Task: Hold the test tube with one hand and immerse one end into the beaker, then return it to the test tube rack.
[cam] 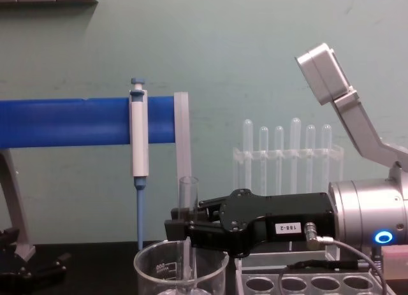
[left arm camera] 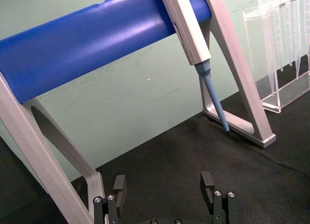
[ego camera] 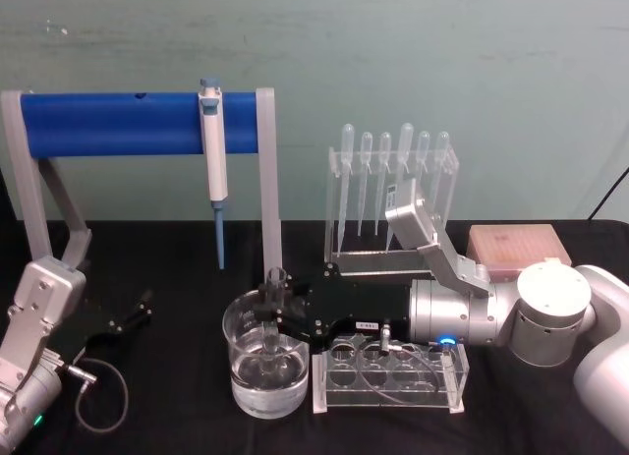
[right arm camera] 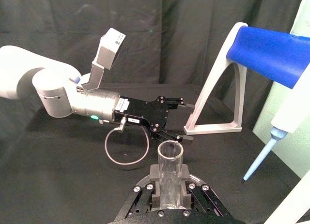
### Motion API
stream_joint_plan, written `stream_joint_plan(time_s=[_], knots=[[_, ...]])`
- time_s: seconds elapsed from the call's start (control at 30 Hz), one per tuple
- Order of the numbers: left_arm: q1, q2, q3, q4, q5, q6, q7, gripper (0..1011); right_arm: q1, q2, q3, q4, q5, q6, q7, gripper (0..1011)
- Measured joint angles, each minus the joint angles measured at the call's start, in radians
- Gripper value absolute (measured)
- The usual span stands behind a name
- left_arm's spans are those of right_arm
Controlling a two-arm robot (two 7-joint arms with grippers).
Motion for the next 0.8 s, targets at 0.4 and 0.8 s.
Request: stream_joint_plan(time_s=[0.4,0.8], knots=[[0.0,0.0,0.0,0.0,0.0,0.0,0.0,1000,0.0,0.0,0.0,0.0,0.0,0.0,0.0,224],[0.0,0.0,0.0,0.0,0.0,0.0,0.0,1000,0.0,0.0,0.0,0.0,0.0,0.0,0.0,224]])
